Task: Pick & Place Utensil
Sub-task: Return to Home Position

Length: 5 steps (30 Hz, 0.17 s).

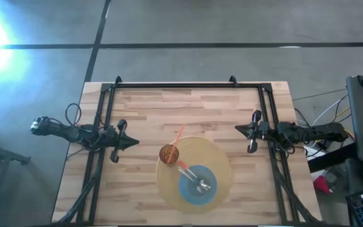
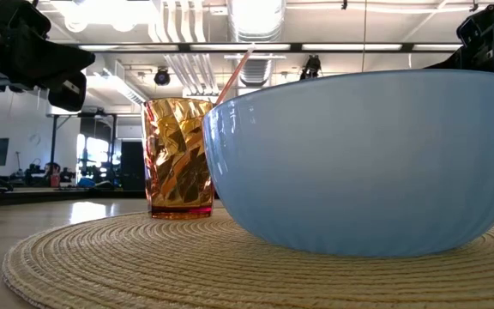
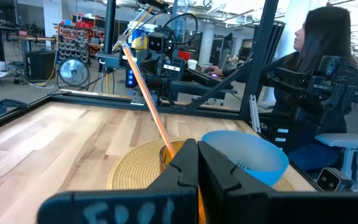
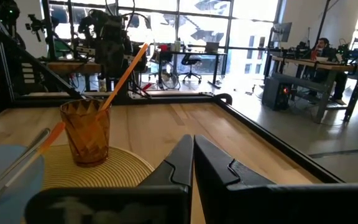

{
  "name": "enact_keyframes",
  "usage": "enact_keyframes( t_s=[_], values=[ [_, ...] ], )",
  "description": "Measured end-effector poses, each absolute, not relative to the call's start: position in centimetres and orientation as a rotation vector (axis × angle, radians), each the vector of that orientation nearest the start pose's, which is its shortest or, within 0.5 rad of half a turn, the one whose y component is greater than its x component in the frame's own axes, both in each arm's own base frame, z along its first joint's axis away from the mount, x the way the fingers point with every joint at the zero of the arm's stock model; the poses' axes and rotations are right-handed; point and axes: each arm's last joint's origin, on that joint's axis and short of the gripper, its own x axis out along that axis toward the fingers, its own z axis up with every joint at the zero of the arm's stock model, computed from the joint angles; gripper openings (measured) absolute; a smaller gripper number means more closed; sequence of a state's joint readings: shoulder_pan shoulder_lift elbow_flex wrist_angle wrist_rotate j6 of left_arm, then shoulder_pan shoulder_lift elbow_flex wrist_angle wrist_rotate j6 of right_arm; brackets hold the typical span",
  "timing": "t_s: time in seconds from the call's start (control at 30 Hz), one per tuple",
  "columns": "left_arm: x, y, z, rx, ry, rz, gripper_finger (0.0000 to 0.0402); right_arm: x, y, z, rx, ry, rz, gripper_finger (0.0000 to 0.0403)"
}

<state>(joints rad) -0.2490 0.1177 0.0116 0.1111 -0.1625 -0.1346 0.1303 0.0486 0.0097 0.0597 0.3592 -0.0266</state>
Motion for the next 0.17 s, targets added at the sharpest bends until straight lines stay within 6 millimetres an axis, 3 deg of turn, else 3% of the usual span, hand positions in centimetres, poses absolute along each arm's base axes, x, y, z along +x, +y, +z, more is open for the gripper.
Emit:
enact_keyframes(
  t_s=[0.17],
  values=[
    [10.21,-2.11,16.87,-0.136,0.001,-0.087,0.0000,9.88,0.27,16.87,-0.022,-0.017,-0.229,0.0008]
  ],
)
